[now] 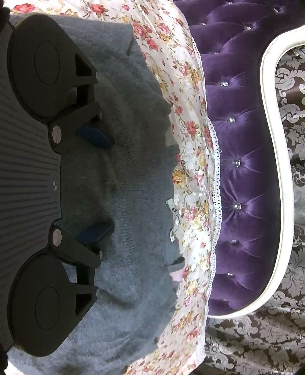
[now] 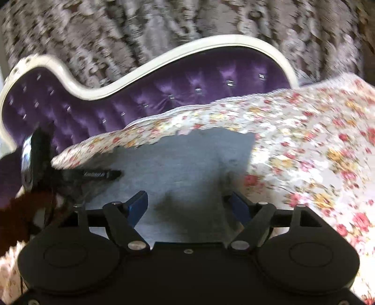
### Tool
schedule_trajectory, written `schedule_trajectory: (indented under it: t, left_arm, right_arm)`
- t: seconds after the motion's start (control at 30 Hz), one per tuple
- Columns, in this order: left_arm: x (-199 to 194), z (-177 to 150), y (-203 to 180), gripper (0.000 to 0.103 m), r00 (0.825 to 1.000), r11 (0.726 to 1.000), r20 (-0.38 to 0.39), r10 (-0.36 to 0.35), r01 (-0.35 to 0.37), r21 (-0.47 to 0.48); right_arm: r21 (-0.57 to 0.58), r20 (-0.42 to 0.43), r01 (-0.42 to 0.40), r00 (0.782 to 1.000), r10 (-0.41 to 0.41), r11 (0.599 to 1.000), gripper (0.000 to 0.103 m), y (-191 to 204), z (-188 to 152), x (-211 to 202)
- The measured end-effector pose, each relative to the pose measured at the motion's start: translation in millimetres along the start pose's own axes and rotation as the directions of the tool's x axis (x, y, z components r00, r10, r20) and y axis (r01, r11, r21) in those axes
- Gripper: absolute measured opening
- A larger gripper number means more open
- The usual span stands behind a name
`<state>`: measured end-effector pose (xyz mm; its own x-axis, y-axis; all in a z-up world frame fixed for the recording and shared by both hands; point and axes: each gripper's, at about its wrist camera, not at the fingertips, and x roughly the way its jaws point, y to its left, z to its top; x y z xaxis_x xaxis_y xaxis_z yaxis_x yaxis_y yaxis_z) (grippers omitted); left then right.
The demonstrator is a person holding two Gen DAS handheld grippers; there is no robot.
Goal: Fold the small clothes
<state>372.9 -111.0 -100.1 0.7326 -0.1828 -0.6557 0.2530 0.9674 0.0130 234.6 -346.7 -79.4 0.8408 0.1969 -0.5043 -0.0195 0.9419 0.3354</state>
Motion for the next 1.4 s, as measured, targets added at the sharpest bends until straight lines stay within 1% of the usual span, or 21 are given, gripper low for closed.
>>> schedule_trajectory:
  t: [0.07,0.1,0.2,0.3,0.37,0.47,0.53,0.6,0.73,0.83,0.87,0.93,1.0,1.03,1.07,1.13,1.17,1.27,1.3,1.37,1.4]
  left_arm:
    - [1.8,3.1,-0.2,0.072,1.000,1.000,-0.021,-0.003,0.002,-0.001]
    - [2.9,5.2,1.3,0.073,0.999,1.000,-0.034,-0.009,0.009,-0.007]
    - [5.9,9.9,3.4,0.073,0.998,1.000,-0.067,-0.021,0.020,-0.005]
    - [7.3,11.7,3.4,0.073,0.996,1.000,-0.082,-0.021,0.021,-0.005]
    - [7.8,12.3,2.8,0.074,0.996,1.000,-0.087,-0.018,0.018,-0.004]
    - [8.7,12.9,2.3,0.074,0.996,1.000,-0.093,-0.016,0.016,-0.001]
    - [9.0,13.1,2.6,0.074,0.995,1.000,-0.095,-0.018,0.017,-0.002]
    - [9.1,13.2,2.7,0.074,0.995,1.000,-0.094,-0.018,0.018,-0.001]
    - [9.0,13.6,2.5,0.074,0.996,1.000,-0.093,-0.017,0.017,0.000]
    - [8.7,16.0,2.2,0.074,0.995,1.000,-0.103,-0.018,0.018,0.000]
    - [8.6,18.7,2.3,0.073,0.994,1.000,-0.110,-0.020,0.020,0.000]
    - [7.5,27.0,4.4,0.072,0.991,0.999,-0.131,-0.037,0.034,-0.022]
    - [9.0,37.4,9.8,0.070,0.988,0.995,-0.135,-0.069,0.058,-0.084]
    - [10.6,42.9,11.0,0.068,0.989,0.992,-0.128,-0.075,0.061,-0.107]
    - [13.1,47.5,10.3,0.066,0.990,0.991,-0.122,-0.071,0.056,-0.118]
    - [21.5,51.2,3.7,0.066,0.990,0.993,-0.124,-0.065,0.051,-0.107]
    - [28.3,50.2,-1.2,0.066,0.989,0.995,-0.140,-0.055,0.042,-0.092]
    - [37.6,42.3,-18.4,0.068,0.992,1.000,-0.119,0.029,-0.029,0.007]
    - [37.2,42.8,-20.2,0.067,0.992,0.999,-0.121,0.037,-0.036,0.011]
    - [34.6,45.9,-16.1,0.066,0.990,1.000,-0.139,0.020,-0.021,-0.007]
    - [31.1,47.2,-13.4,0.062,0.990,1.000,-0.143,0.007,-0.009,-0.018]
  right_arm:
    - [0.045,-0.007,-0.011,1.000,0.011,0.999,0.089,-12.5,0.0,2.0]
    - [0.065,-0.017,-0.021,1.000,0.022,0.998,0.091,-18.4,0.6,4.8]
    - [0.119,-0.060,-0.058,0.996,0.066,0.991,0.092,-34.1,1.6,15.7]
    - [0.171,-0.089,-0.099,0.989,0.115,0.980,0.092,-45.1,3.4,29.5]
    - [0.214,-0.102,-0.132,0.982,0.157,0.968,0.093,-51.8,5.7,39.7]
    - [0.249,-0.109,-0.178,0.971,0.210,0.952,0.095,-54.9,13.8,51.8]
    - [0.281,-0.124,-0.221,0.956,0.264,0.934,0.095,-57.2,18.9,63.5]
    - [0.308,-0.125,-0.246,0.947,0.295,0.919,0.096,-57.9,22.8,75.0]
    - [0.315,-0.132,-0.258,0.941,0.312,0.913,0.096,-55.3,32.3,92.4]
    - [0.284,-0.144,-0.244,0.945,0.293,0.927,0.095,-49.7,34.7,97.0]
    - [0.268,-0.153,-0.232,0.948,0.279,0.935,0.093,-47.5,35.6,96.7]
    - [0.219,-0.175,-0.187,0.958,0.227,0.958,0.082,-41.8,36.4,95.1]
    - [0.152,-0.195,-0.139,0.966,0.167,0.979,0.062,-36.6,36.7,92.8]
    - [0.123,-0.203,-0.115,0.969,0.138,0.986,0.059,-35.4,36.6,91.4]
    - [0.113,-0.206,-0.105,0.970,0.127,0.988,0.054,-36.8,36.5,90.5]
    - [0.154,-0.199,-0.120,0.969,0.149,0.981,0.053,-45.4,35.8,89.0]
    - [0.179,-0.195,-0.124,0.968,0.158,0.976,0.050,-49.9,35.7,88.8]
    - [0.230,-0.181,-0.134,0.967,0.178,0.964,0.044,-60.4,33.8,87.3]
    - [0.242,-0.176,-0.141,0.967,0.187,0.960,0.044,-62.9,32.9,87.0]
    - [0.265,-0.170,-0.150,0.965,0.200,0.952,0.044,-65.1,33.3,88.1]
    - [0.276,-0.169,-0.153,0.964,0.205,0.949,0.044,-66.4,33.3,87.7]
